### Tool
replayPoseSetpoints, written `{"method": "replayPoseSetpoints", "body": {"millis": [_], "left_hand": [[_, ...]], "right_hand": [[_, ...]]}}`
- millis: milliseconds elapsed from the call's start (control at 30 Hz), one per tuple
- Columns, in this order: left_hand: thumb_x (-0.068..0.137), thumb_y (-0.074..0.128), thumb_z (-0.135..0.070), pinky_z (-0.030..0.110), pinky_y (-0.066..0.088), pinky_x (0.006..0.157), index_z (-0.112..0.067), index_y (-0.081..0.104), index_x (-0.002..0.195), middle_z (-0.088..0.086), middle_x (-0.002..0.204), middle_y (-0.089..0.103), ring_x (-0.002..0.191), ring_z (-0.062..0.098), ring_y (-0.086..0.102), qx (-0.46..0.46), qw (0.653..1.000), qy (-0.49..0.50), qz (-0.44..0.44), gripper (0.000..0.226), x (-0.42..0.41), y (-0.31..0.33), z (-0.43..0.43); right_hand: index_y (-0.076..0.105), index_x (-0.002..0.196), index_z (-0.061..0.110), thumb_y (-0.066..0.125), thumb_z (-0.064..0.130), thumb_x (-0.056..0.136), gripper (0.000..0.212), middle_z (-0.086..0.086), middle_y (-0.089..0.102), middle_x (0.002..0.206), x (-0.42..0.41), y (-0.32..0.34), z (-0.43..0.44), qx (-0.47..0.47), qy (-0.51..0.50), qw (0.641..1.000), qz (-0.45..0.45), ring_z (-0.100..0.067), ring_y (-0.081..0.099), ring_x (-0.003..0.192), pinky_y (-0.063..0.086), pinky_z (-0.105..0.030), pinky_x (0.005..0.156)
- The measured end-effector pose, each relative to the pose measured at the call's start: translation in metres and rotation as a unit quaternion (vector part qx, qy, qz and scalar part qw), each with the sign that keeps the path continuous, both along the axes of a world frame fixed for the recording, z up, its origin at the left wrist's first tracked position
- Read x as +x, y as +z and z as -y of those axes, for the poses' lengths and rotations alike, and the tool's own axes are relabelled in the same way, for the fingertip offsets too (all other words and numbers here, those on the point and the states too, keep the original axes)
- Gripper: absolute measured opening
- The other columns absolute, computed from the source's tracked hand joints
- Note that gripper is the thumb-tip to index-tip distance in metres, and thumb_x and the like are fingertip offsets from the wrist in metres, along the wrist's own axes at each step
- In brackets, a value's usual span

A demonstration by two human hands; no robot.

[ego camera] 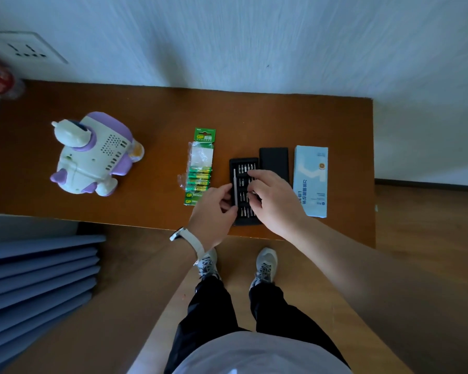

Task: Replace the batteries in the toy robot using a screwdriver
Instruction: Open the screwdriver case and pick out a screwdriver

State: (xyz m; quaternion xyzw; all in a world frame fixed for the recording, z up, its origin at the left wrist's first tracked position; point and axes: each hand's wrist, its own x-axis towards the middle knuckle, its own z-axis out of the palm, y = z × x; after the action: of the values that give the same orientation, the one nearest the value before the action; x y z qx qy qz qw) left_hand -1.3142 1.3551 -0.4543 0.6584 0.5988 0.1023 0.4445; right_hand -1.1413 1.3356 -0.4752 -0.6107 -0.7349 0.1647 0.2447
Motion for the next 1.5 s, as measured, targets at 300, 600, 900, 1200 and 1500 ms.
{"method": "replayPoseSetpoints", "body": {"millis": [300, 600, 900, 1200, 1500], "left_hand": [[0.090, 0.070, -0.017, 0.036, 0.054, 0.082, -0.021, 0.039, 0.151, -0.004, 0.108, 0.053, 0.084, 0.015, 0.060, 0.006, 0.991, -0.121, -0.054, 0.068, -0.006, 0.009, -0.019], [0.089, 0.070, -0.032, 0.033, 0.057, 0.077, -0.023, 0.030, 0.153, -0.002, 0.128, 0.049, 0.086, 0.013, 0.051, 0.041, 0.966, -0.207, -0.149, 0.076, -0.001, 0.013, -0.037], [0.078, 0.079, -0.028, 0.043, 0.061, 0.079, -0.029, 0.001, 0.157, -0.001, 0.134, 0.043, 0.111, 0.020, 0.057, -0.010, 0.962, -0.212, -0.174, 0.111, 0.009, 0.012, -0.042], [0.086, 0.067, -0.042, 0.037, 0.059, 0.074, -0.023, 0.006, 0.159, -0.001, 0.133, 0.050, 0.102, 0.018, 0.060, 0.076, 0.943, -0.225, -0.234, 0.097, 0.007, 0.009, -0.035], [0.089, 0.057, -0.040, 0.035, 0.054, 0.056, -0.004, 0.040, 0.149, 0.010, 0.102, 0.068, 0.074, 0.023, 0.064, 0.202, 0.927, -0.266, -0.174, 0.072, -0.006, -0.008, -0.024]], "right_hand": [[0.066, 0.084, 0.005, 0.071, 0.007, 0.084, 0.006, -0.011, 0.067, 0.117, 0.003, -0.003, -0.003, 0.013, 0.013, 1.000, 0.010, -0.028, 0.063, 0.109, 0.055, -0.041, 0.087], [0.066, 0.080, 0.006, 0.072, 0.008, 0.083, 0.007, -0.008, 0.068, 0.117, 0.004, -0.004, -0.004, 0.009, 0.003, 1.000, -0.014, -0.024, 0.063, 0.112, 0.050, -0.034, 0.092], [0.067, 0.081, 0.005, 0.076, 0.007, 0.081, 0.008, -0.008, 0.069, 0.116, 0.005, -0.005, -0.005, -0.003, -0.014, 0.999, -0.050, -0.025, 0.062, 0.113, 0.053, -0.041, 0.093], [0.067, 0.080, 0.006, 0.076, 0.006, 0.080, 0.009, -0.007, 0.069, 0.115, 0.005, -0.005, -0.005, 0.000, -0.015, 0.999, -0.052, -0.024, 0.064, 0.111, 0.053, -0.038, 0.090], [0.066, 0.080, 0.006, 0.074, 0.007, 0.082, 0.008, -0.008, 0.069, 0.116, 0.006, -0.006, -0.004, 0.005, 0.003, 0.999, -0.040, -0.024, 0.064, 0.111, 0.056, -0.038, 0.085]]}}
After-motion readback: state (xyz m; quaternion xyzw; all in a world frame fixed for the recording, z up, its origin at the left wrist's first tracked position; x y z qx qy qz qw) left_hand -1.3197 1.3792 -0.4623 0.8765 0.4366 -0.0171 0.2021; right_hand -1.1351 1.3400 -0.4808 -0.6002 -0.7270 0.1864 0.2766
